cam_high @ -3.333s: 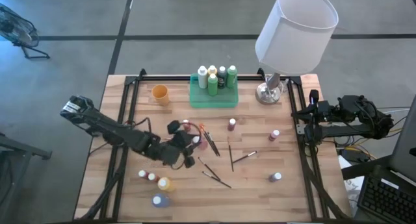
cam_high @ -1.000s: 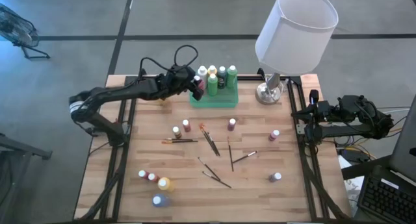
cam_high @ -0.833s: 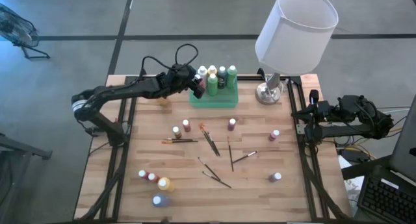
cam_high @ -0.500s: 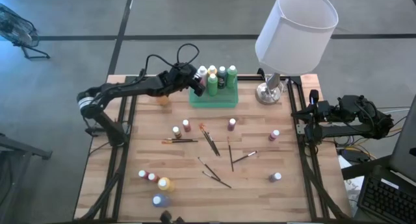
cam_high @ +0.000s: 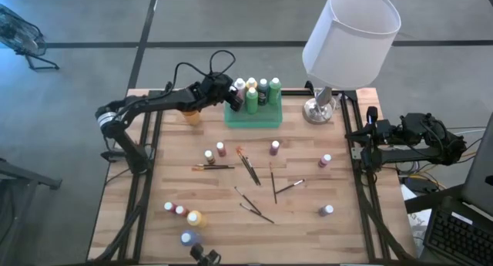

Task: Pick & Place Paint Supplies
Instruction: Put the large red paint bottle into the green bin

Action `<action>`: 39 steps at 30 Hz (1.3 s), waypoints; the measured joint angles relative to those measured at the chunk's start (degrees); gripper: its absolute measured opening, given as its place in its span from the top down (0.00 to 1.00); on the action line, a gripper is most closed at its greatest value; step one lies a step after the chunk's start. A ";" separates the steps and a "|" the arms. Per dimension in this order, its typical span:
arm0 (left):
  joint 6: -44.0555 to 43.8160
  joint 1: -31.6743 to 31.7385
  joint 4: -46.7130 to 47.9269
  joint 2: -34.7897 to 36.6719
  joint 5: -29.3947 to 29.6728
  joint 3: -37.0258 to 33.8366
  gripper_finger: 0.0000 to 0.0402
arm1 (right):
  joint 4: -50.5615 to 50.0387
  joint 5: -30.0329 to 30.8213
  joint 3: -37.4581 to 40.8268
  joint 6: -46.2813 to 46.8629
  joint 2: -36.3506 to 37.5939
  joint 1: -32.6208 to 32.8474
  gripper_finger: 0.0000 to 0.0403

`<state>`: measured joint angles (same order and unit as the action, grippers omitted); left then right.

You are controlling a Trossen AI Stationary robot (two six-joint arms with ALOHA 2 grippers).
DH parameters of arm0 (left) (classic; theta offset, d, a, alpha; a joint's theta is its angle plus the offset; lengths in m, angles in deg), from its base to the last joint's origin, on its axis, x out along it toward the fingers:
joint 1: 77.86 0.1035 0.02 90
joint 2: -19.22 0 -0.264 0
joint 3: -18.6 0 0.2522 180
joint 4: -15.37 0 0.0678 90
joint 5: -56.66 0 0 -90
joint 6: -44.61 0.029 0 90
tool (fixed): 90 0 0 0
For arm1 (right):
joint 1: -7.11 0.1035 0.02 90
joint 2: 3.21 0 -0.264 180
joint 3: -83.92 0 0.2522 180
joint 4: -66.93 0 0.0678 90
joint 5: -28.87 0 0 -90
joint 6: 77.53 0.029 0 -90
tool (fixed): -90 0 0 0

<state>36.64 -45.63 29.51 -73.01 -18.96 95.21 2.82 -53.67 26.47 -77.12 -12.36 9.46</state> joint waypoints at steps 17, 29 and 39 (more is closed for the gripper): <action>0.07 1.47 -0.15 -0.87 0.03 -0.20 0.67 | 0.00 0.00 0.00 0.00 0.01 0.00 0.98; 0.70 1.70 0.12 -0.87 0.22 -0.24 0.67 | 0.00 0.01 -0.01 -0.01 0.01 0.01 0.98; 0.70 1.75 0.33 -0.87 0.22 -0.24 0.67 | 0.00 0.00 0.00 0.00 0.00 0.01 0.98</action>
<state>37.34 -43.88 29.84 -73.88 -18.75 94.97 2.82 -53.67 26.47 -77.12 -12.35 9.47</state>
